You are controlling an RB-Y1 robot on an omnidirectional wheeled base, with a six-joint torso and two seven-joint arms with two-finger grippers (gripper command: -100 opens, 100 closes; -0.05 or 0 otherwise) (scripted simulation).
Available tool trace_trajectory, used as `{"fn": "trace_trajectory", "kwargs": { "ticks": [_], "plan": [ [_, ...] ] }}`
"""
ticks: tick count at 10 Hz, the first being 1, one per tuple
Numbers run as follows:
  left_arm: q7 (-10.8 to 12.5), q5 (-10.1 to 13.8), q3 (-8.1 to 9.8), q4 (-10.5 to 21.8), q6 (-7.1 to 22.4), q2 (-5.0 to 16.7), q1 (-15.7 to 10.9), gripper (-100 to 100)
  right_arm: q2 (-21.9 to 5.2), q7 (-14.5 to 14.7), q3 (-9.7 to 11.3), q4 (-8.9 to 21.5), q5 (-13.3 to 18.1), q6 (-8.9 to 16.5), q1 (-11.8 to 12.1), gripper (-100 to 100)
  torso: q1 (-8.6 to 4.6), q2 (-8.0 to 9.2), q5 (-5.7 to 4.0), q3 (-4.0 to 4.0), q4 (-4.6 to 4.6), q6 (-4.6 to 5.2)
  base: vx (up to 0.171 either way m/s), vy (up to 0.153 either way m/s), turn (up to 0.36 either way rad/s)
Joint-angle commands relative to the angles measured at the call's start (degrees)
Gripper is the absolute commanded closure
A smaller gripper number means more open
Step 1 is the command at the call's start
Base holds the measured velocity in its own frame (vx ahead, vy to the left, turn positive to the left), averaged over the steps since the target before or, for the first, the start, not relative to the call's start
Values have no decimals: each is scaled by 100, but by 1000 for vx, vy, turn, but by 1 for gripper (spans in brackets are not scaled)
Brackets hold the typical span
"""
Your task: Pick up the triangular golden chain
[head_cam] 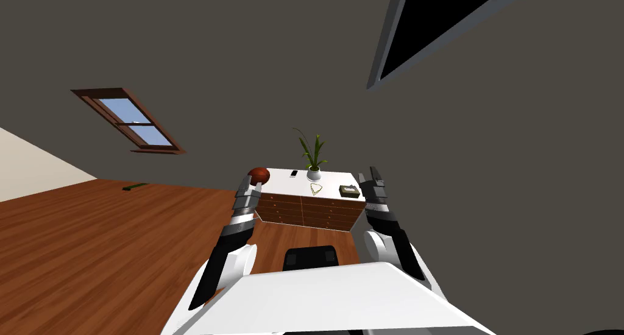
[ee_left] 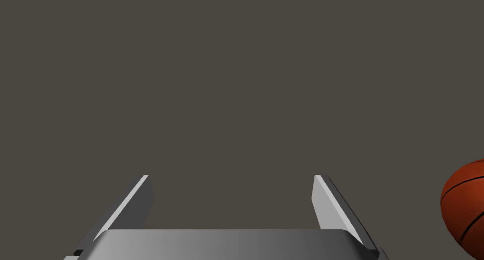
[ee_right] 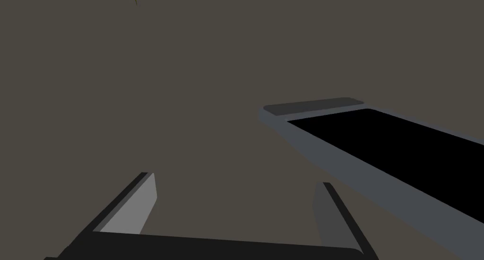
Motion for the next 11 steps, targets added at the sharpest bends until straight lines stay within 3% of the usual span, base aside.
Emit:
{"fn": "trace_trajectory", "kwargs": {
  "ticks": [1,5,8,11],
  "plan": [
    [0,0,0,0,0,0,0,0,-211,-226,-101,40,-115,136,8,-100,0,0,0,0,0,0,14,17,108],
    [0,0,0,0,0,0,0,0,-531,-895,-448,152,-508,586,34,-100,7,-16,2,-9,-4,-1,38,24,162],
    [0,0,0,0,0,0,0,0,-594,-1250,-561,191,-638,735,45,-100,7,-11,2,-7,-3,-1,26,15,77],
    [0,0,0,0,0,0,1,0,-702,-1748,-812,282,-927,1069,69,-100,5,-10,1,-6,-2,1,29,17,129]
  ]
}}
